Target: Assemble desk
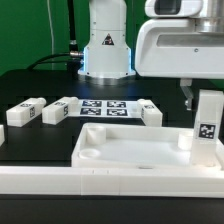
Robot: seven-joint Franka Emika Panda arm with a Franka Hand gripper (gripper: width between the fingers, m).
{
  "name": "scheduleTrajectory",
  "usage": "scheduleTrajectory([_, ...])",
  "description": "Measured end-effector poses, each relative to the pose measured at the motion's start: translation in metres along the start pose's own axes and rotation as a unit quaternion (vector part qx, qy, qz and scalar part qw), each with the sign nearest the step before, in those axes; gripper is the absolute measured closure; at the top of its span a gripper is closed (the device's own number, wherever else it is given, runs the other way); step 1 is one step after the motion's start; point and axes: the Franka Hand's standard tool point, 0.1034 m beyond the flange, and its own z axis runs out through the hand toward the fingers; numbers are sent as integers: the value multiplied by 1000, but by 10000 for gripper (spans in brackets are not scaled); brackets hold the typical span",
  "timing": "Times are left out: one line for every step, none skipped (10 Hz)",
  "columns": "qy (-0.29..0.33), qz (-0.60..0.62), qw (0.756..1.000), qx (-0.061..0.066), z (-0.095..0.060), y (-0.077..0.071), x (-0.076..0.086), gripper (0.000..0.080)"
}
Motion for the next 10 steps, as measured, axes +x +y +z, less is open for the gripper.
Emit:
scheduleTrajectory([1,31,1000,-2,0,4,1,502])
scheduleTrajectory([1,50,999,-6,-1,8,2,502])
scheduleTrajectory([1,64,998,-7,-1,10,3,502])
scheduleTrajectory([1,75,997,-9,-1,13,4,501])
scheduleTrajectory([-1,76,997,-8,0,12,3,501])
scheduleTrajectory([-1,73,997,-8,1,11,3,313])
scheduleTrajectory([-1,73,997,-8,1,12,3,204])
scheduleTrajectory([-1,73,997,-8,1,12,3,204])
scheduleTrajectory([2,71,997,-6,1,9,1,162])
scheduleTrajectory([4,63,998,-2,-3,6,-7,151])
